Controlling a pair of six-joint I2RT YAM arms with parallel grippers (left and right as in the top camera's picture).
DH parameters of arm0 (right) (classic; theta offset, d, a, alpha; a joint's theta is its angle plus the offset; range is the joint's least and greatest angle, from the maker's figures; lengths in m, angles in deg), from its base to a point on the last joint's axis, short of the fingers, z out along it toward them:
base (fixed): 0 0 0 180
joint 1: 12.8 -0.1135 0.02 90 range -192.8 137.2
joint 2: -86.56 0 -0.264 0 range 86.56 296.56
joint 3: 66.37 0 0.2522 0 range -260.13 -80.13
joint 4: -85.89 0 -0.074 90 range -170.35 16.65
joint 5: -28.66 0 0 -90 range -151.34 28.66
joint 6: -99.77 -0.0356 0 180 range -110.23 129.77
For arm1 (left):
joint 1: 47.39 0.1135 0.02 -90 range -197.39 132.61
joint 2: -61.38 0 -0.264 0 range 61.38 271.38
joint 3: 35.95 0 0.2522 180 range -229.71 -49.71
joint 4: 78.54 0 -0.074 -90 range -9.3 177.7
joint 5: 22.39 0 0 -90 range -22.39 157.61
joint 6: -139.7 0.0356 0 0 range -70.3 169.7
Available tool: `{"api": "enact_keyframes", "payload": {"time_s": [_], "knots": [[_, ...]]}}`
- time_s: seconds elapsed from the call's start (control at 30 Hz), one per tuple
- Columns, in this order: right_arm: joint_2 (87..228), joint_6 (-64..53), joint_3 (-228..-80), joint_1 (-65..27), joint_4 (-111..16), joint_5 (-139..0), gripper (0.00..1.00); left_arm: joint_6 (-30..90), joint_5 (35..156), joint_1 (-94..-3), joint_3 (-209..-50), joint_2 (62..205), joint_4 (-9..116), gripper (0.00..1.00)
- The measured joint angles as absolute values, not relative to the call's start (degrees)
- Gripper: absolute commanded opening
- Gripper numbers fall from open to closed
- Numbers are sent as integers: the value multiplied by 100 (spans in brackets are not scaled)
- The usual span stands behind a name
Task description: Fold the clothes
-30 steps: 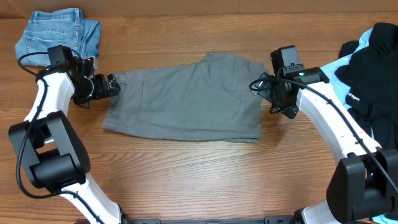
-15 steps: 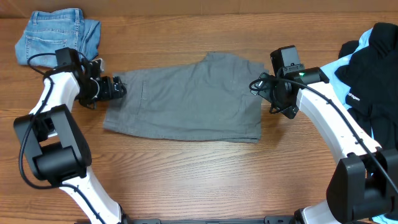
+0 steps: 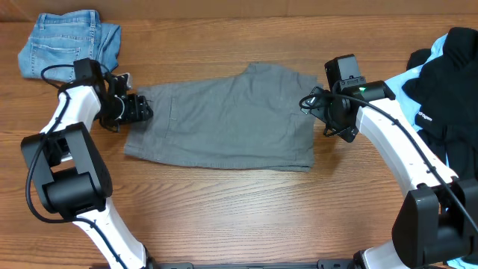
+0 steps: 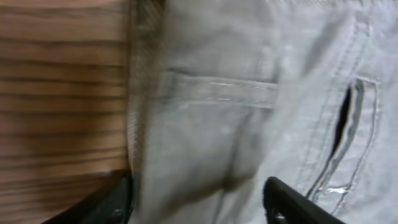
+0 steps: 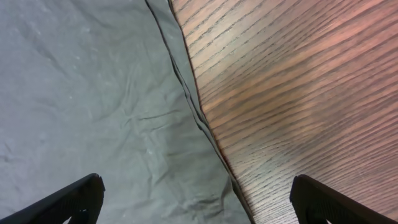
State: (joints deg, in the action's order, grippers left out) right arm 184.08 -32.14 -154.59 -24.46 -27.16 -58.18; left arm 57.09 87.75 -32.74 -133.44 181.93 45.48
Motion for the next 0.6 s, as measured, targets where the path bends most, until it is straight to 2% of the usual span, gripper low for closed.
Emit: {"api": "enact_keyframes", "payload": {"time_s": [0.1,0.2,0.23,0.43,0.6], "knots": [[18408,-3218,-15459,-2446,-2706,-5816,100,5688,8703,-3464,-13344,18217,4557,36],[18408,-3214,-15459,-2446,-2677,-5818,100,5705,8646,-3582,-13344,18243,4550,7],[18408,-3216,-15459,-2446,-2679,-5820,100,5655,8642,-3604,-13344,18257,4550,4],[18412,-3218,-15459,-2446,-2719,-5826,100,5506,8511,-3619,-13361,18259,4474,4],[18484,-3218,-15459,-2446,-2926,-6017,100,5156,7790,-3610,-13689,18276,3641,4]]}}
